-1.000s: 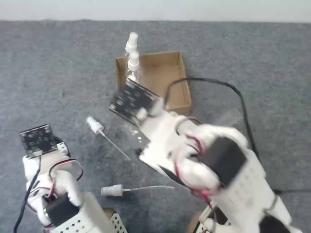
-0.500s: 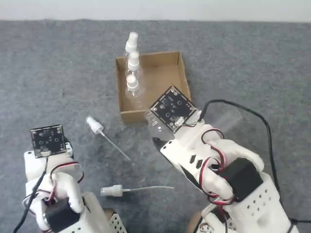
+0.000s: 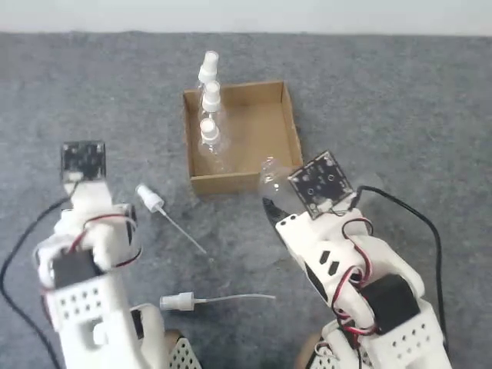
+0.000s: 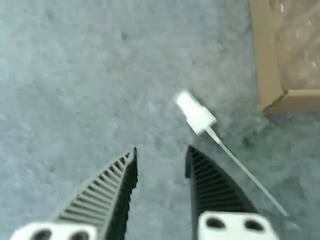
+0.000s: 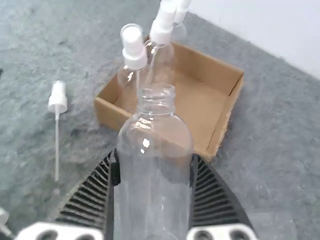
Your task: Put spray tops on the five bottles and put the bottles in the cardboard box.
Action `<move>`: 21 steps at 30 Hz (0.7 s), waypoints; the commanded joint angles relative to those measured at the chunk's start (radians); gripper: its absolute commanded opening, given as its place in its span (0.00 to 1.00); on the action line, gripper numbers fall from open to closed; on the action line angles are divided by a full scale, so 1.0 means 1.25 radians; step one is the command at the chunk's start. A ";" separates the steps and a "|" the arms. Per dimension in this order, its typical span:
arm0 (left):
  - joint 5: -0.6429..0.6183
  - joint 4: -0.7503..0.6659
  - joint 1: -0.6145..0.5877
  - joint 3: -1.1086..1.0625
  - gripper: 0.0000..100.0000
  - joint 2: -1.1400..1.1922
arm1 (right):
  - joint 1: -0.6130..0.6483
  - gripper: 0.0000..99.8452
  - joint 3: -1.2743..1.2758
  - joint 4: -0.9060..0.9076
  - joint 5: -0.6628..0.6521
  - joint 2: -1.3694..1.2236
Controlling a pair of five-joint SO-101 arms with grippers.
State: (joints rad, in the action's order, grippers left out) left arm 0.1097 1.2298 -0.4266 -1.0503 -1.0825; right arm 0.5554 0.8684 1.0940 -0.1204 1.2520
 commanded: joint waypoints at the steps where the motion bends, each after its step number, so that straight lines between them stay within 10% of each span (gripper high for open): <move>1: -0.125 -0.002 0.048 0.099 0.18 0.163 | -0.021 0.01 0.023 -0.050 0.011 0.041; 21: -0.314 -0.357 0.068 0.149 0.17 0.625 | -0.020 0.01 0.047 -0.067 0.012 0.040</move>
State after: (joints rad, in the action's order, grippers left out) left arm -0.2570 0.8738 -0.3483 -0.9260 -0.3414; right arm 0.5432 0.9344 1.0357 -0.1174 1.2843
